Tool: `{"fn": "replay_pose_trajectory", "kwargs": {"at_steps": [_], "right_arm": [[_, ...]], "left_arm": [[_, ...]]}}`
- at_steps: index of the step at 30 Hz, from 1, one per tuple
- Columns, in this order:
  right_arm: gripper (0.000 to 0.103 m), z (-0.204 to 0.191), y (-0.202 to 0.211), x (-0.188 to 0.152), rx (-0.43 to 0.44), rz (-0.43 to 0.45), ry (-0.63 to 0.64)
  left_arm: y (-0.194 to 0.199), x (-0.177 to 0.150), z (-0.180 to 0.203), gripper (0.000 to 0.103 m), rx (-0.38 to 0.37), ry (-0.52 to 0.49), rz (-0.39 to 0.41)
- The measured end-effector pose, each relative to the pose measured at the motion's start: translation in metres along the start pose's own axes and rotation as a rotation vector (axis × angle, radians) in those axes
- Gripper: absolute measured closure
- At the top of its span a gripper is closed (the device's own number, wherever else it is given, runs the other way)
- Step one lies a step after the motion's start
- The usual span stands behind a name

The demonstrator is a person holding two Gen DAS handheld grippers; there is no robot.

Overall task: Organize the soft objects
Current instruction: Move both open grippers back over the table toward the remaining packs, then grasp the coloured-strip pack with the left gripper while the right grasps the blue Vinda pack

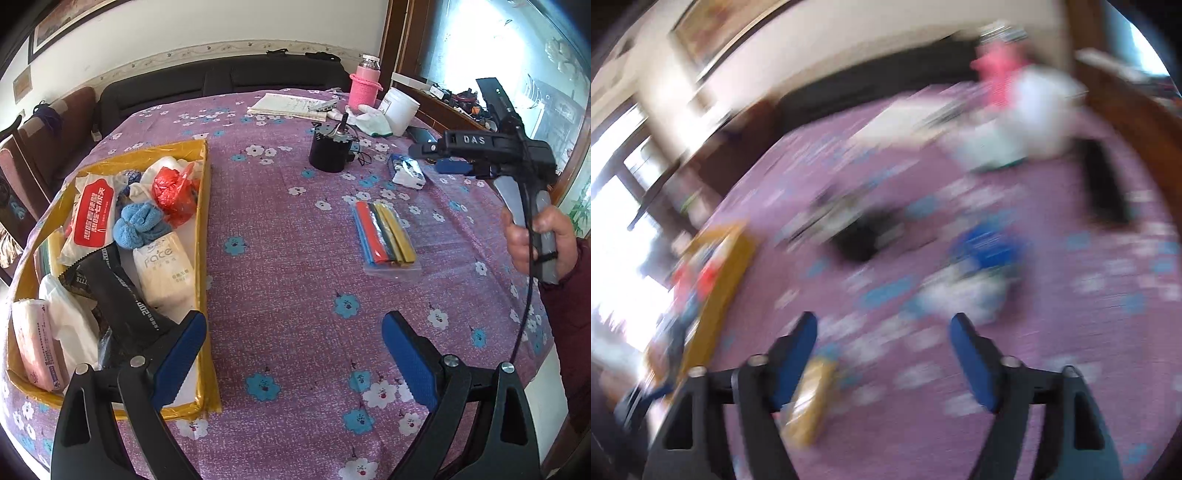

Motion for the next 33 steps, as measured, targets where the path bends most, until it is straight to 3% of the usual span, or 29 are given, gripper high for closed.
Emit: {"fn": "replay_pose_trajectory", "kwargs": {"at_steps": [2, 6, 13, 15, 17, 22, 28, 31, 33], "right_arm": [[0.022, 0.032, 0.0, 0.009, -0.073, 0.019, -0.077], [0.023, 0.056, -0.021, 0.016, -0.131, -0.008, -0.158], [0.023, 0.047, -0.064, 0.029, -0.21, -0.034, -0.166], [0.04, 0.046, -0.067, 0.028, -0.231, -0.036, -0.151], [0.043, 0.047, -0.066, 0.026, -0.244, -0.044, -0.118], [0.044, 0.054, -0.046, -0.005, -0.213, -0.084, -0.109], [0.044, 0.048, -0.008, -0.067, -0.197, -0.128, -0.06], [0.043, 0.043, 0.005, -0.09, -0.22, -0.12, -0.007], [0.041, 0.042, 0.008, -0.097, -0.237, -0.105, 0.017]], "left_arm": [[0.0, 0.0, 0.006, 0.007, -0.012, -0.005, -0.001], [-0.005, -0.001, 0.015, 0.007, -0.014, -0.022, -0.014], [-0.014, 0.004, 0.023, 0.007, 0.01, -0.045, -0.035], [-0.016, 0.008, 0.027, 0.007, 0.001, -0.05, -0.035], [-0.02, 0.013, 0.034, 0.007, -0.015, -0.058, -0.038], [-0.042, 0.023, 0.047, 0.008, -0.033, -0.082, -0.071], [-0.076, 0.037, 0.058, 0.008, -0.113, -0.022, -0.123], [-0.093, 0.043, 0.054, 0.008, -0.092, 0.017, -0.138], [-0.1, 0.045, 0.054, 0.002, -0.051, 0.0, -0.12]]}}
Point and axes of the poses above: each gripper's, at about its wrist camera, not at the fingertips, and y roughly against the way its jaws point, z to its right, x to its top, the point moved 9 cm from there along -y, roughly the way its jaws point, and after that the axes turned 5 degrees about -z, right-handed, at the moved point
